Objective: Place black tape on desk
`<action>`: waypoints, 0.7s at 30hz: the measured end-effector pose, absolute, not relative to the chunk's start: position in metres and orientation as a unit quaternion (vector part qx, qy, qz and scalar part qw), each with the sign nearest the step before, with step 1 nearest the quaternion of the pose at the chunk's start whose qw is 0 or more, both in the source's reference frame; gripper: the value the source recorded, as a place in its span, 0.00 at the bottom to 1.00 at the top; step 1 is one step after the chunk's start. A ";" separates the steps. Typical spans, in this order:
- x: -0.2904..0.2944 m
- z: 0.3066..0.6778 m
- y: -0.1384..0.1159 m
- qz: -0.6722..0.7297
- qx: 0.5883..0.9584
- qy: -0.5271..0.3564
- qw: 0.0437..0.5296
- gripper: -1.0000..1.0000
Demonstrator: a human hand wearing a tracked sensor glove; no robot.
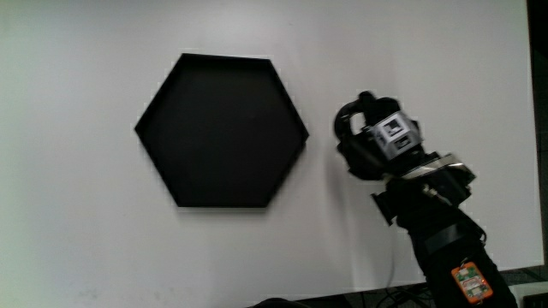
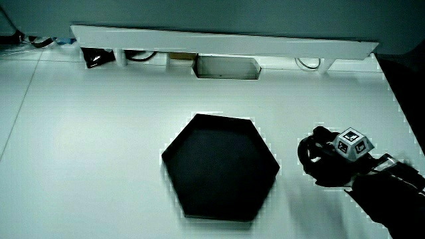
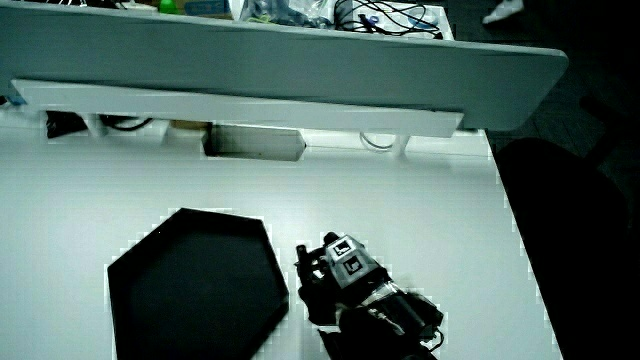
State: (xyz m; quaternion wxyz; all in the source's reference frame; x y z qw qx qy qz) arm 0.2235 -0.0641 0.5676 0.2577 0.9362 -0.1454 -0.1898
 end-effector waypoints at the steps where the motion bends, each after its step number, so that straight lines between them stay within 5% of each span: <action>1: 0.226 0.569 -0.064 -0.190 0.936 -0.139 0.261 0.50; 12: 0.251 0.615 -0.064 -0.190 0.911 -0.084 0.357 0.50; 21: 0.251 0.617 -0.062 -0.215 0.908 -0.079 0.350 0.50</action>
